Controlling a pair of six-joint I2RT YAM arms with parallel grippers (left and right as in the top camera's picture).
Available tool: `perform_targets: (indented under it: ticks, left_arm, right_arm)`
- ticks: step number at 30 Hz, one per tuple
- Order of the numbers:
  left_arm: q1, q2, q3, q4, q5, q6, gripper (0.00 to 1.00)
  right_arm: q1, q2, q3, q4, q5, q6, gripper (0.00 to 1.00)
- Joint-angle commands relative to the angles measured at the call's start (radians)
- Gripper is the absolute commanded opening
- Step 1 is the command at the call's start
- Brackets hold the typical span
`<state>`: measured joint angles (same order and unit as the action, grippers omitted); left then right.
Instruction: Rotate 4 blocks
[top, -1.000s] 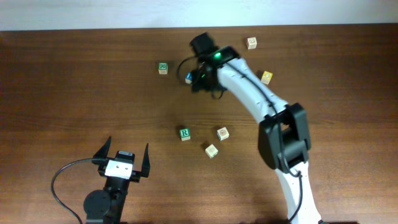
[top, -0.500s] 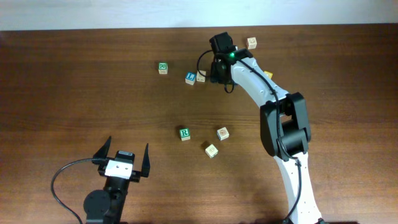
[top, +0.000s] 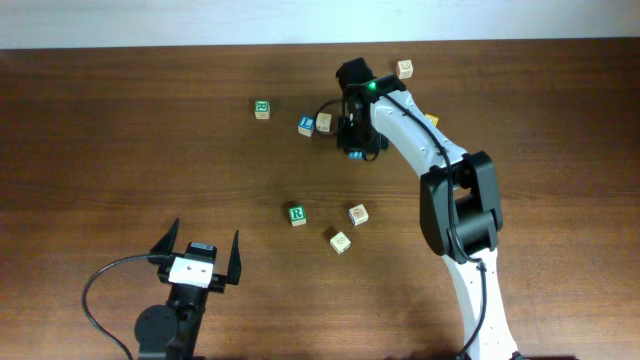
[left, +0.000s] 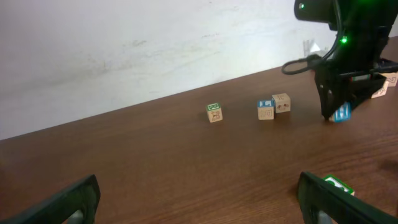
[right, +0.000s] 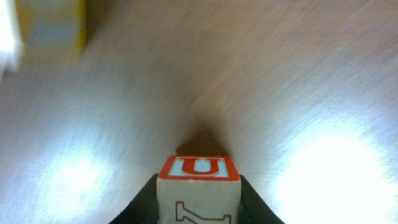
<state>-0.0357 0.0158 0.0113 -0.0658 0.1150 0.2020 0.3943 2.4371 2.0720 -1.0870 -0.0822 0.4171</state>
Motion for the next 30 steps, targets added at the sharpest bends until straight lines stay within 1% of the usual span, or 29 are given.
perform_targets:
  ticks: [1, 3, 4, 7, 11, 14, 17, 19, 22, 26, 30]
  left_arm:
    - [-0.003, -0.005, -0.002, -0.007, -0.007, 0.013, 0.99]
    - [-0.003, -0.005, -0.002, -0.007, -0.007, 0.013, 0.99]
    - [-0.003, -0.005, -0.002, -0.006, -0.007, 0.013, 0.99]
    - [-0.003, -0.005, -0.002, -0.007, -0.007, 0.013, 0.99]
    - [-0.003, -0.005, -0.002, -0.007, -0.007, 0.013, 0.99]
    - [-0.003, -0.005, -0.002, -0.007, -0.007, 0.013, 0.99]
    - [-0.003, -0.005, -0.002, -0.007, -0.007, 0.013, 0.99]
    - [-0.003, -0.005, -0.002, -0.007, -0.007, 0.013, 0.99]
    - [-0.003, -0.005, -0.002, -0.007, -0.007, 0.013, 0.99]
    - [-0.003, -0.005, -0.002, -0.007, -0.007, 0.013, 0.99]
    - [-0.003, -0.005, -0.002, -0.007, -0.007, 0.013, 0.99]
  right_arm:
    - [0.079, -0.005, -0.008, -0.084, -0.126, -0.018, 0.25]
    - [0.124, -0.005, -0.008, -0.116, -0.103, -0.019, 0.26]
    - [0.156, -0.005, -0.008, -0.126, -0.083, -0.016, 0.28]
    - [0.198, -0.005, -0.014, -0.13, -0.077, 0.019, 0.28]
    - [0.237, -0.005, -0.048, -0.129, -0.036, 0.093, 0.28]
    - [0.25, -0.005, -0.077, -0.15, -0.041, 0.097, 0.29]
    - [0.261, -0.005, -0.08, -0.167, -0.041, 0.097, 0.36]
    - [0.261, -0.005, -0.08, -0.179, -0.041, 0.097, 0.44]
    - [0.261, -0.005, -0.08, -0.205, -0.046, 0.097, 0.49]
    - [0.259, -0.018, -0.052, -0.232, -0.071, 0.096, 0.49]
    - [0.243, -0.095, 0.054, -0.285, -0.064, 0.07, 0.49]
